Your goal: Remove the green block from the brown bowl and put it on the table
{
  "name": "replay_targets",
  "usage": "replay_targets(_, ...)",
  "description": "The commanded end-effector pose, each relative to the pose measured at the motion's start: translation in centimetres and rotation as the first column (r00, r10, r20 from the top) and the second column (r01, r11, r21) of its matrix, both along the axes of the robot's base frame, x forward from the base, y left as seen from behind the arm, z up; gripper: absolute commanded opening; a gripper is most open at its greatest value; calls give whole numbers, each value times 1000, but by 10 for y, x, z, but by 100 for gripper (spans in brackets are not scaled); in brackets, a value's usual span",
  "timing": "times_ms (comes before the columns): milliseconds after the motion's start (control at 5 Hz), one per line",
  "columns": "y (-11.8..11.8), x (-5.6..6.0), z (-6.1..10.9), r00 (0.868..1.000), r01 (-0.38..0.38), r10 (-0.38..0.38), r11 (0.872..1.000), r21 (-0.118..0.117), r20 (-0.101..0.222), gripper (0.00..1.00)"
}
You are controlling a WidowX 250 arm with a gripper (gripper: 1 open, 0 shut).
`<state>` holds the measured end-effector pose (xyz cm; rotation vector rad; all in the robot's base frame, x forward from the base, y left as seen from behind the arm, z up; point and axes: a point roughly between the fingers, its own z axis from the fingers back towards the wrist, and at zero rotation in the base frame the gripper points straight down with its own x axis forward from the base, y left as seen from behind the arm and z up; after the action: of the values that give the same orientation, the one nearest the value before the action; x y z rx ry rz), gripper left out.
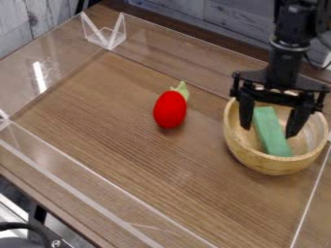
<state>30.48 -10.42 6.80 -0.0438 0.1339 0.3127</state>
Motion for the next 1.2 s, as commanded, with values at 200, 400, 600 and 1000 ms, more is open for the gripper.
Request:
replay_targets(200,-11,26,-3,991,-117,118,993,-19,70,100)
replay_targets(400,-13,35,-10,987,-138,139,990,-16,85,100)
replay_targets(600,-16,41,-13,984,-149,149,989,-10,94,100)
replay_targets(1000,-21,48,-14,978,-172,170,985,4,121,100)
